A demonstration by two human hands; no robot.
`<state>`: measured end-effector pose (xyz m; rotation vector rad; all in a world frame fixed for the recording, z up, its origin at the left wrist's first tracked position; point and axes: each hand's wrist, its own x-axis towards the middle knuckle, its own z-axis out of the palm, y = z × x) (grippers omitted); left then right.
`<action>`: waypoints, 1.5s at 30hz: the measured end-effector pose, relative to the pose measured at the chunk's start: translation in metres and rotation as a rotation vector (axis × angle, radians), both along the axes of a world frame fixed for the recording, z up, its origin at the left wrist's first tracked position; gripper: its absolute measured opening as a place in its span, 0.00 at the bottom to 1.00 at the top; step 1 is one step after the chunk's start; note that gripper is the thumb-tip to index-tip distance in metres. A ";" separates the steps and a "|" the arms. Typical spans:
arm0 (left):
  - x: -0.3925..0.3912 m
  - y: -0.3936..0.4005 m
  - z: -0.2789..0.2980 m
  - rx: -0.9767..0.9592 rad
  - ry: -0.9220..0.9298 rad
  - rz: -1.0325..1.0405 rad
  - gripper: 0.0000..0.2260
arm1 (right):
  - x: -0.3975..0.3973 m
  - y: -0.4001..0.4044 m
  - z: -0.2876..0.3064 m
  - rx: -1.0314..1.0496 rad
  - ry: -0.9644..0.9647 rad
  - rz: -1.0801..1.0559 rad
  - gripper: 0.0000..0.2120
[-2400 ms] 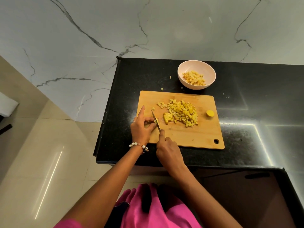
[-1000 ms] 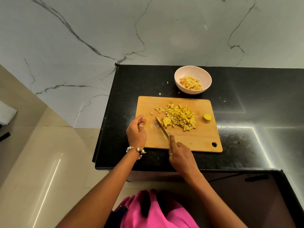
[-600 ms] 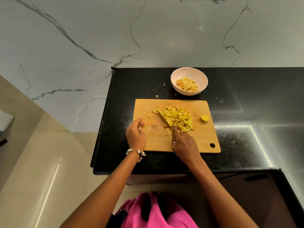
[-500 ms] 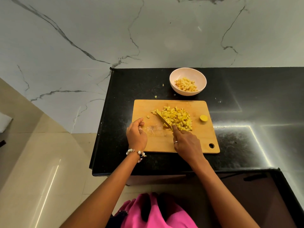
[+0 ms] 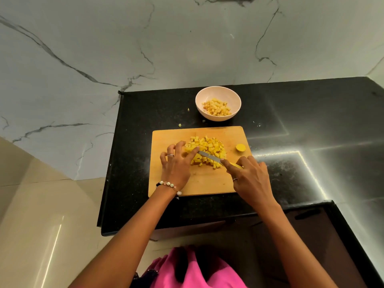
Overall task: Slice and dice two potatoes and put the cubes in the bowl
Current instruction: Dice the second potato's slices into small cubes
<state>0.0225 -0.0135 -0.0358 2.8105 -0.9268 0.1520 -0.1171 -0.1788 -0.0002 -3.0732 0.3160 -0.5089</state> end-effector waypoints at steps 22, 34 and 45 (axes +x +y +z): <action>-0.007 -0.043 0.008 -0.267 -0.348 -0.028 0.11 | -0.025 -0.035 -0.020 0.392 -0.135 -0.136 0.21; -0.010 -0.144 0.023 0.083 0.118 -0.227 0.19 | -0.035 -0.054 0.001 1.115 -0.321 -0.434 0.14; -0.006 -0.144 0.022 -0.232 0.059 -0.153 0.11 | -0.031 -0.055 -0.002 1.097 -0.304 -0.429 0.14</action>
